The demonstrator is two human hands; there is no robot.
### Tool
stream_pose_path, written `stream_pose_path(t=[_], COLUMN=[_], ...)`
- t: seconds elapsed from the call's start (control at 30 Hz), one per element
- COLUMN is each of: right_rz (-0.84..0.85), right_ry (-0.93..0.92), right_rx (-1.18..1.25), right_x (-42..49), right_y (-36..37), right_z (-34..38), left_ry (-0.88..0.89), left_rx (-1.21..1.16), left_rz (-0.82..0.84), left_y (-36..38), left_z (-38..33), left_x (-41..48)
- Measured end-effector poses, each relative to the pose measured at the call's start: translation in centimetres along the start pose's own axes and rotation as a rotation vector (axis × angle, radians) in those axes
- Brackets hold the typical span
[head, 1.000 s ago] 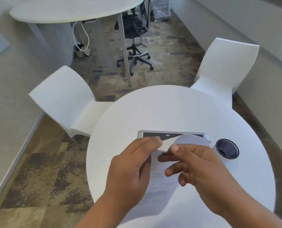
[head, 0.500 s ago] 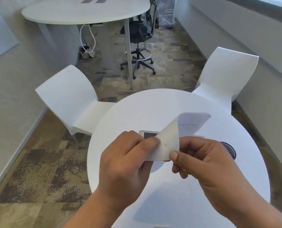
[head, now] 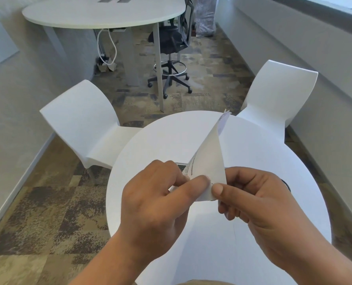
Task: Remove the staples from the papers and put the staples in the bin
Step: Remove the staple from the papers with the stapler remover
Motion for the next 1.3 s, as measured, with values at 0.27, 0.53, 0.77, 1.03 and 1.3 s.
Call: stream_pose_path(t=[0.27,0.53,0.77,1.03,1.3], right_rz=[-0.004,0.017,-0.017,-0.048,-0.029], right_ry=[-0.004,0.040,0.056,0.053,0.021], right_rx=[0.010,0.000,-0.085,-0.046,0.028], right_x=[-0.07,-0.28,-0.36,-0.49,-0.76], right_y=[0.00,0.07,-0.05,-0.23,-0.19], right_z=[-0.25,-0.67,-0.61,-0.70,-0.63], left_ry=[0.012,0.009,-0.018,-0.043,-0.104], left_rx=[0.031,0.015,-0.002,-0.008,-0.106], left_rz=[0.034,0.008,0.020,0.001,0.043], left_y=[-0.04,-0.22,-0.25,-0.29,0.06], left_z=[-0.15,-0.37,-0.56,-0.17,0.13], left_x=[0.25,0.14,0.03,-0.12,-0.20])
Point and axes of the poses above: each hand's wrist, its own x-axis towards the middle knuckle, its own y-axis out of the palm, z = x × y, the point moved 6 cm from there along x, towards the middle knuckle, and after that the axes turned 10 degrees about -y, right-handed, at the moved point
